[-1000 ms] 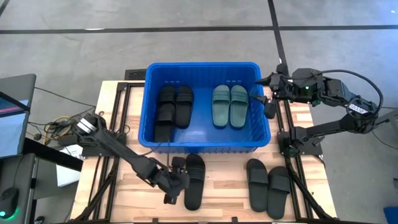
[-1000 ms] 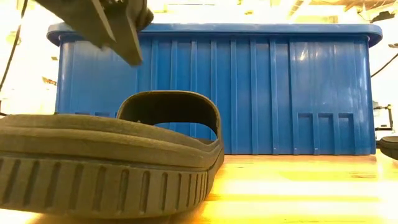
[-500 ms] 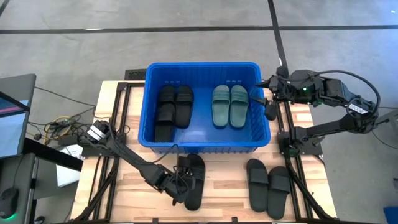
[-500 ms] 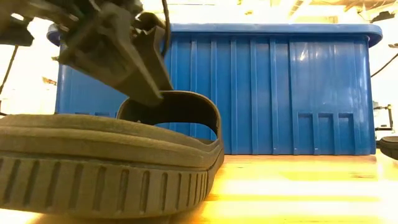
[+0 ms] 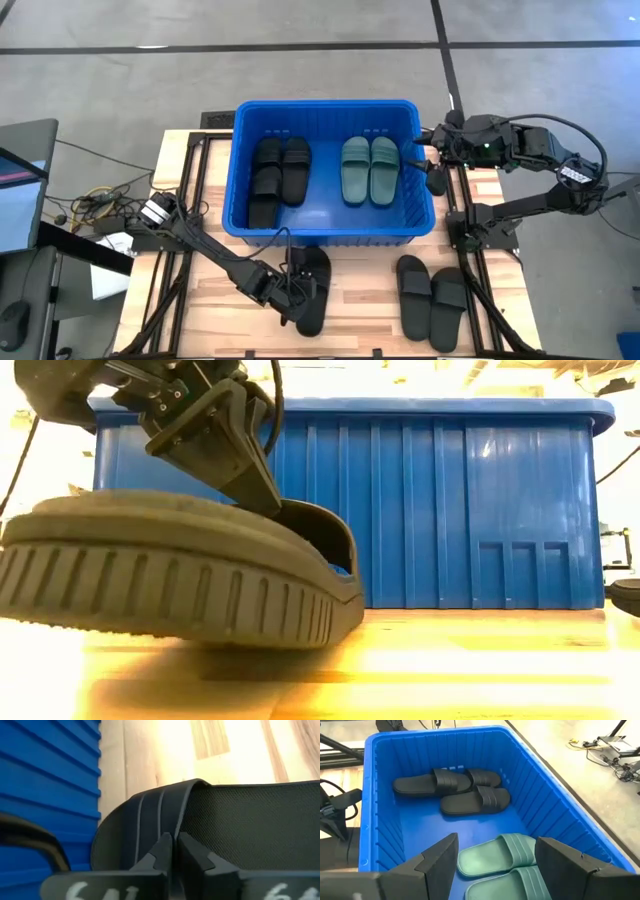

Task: Pick and place slides into bin
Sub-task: Put the left black slide into the blue bin

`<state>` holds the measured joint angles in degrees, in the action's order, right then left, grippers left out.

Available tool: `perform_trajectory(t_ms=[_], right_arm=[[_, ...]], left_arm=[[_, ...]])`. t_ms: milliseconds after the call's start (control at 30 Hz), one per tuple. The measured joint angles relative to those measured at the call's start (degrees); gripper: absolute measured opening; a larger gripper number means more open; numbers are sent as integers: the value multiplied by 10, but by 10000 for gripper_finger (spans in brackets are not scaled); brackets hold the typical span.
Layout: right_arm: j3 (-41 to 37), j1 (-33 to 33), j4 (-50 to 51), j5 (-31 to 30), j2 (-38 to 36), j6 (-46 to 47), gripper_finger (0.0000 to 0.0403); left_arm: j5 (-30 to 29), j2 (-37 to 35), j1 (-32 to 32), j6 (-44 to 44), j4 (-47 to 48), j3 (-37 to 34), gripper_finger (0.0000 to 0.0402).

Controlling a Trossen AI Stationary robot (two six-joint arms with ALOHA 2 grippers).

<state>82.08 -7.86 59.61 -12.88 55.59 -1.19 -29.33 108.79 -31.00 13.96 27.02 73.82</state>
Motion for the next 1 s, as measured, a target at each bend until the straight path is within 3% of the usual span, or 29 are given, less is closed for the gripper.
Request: perform_trajectory(t_ms=[433,767,867,1000], right_arm=[[0,0,-31,0,0,48,249],[0,0,-35,-3,0,75,249],[0,0,-35,-3,0,78,249],[0,0,-36,-3,0,54,249]], left_arm=[[-27,-65,-4,4,90,-2,1],[-19,-167,-30,-1,83,43,0],[-54,-198,-32,-2,84,71,0],[-145,-228,-27,-16,93,112,0]])
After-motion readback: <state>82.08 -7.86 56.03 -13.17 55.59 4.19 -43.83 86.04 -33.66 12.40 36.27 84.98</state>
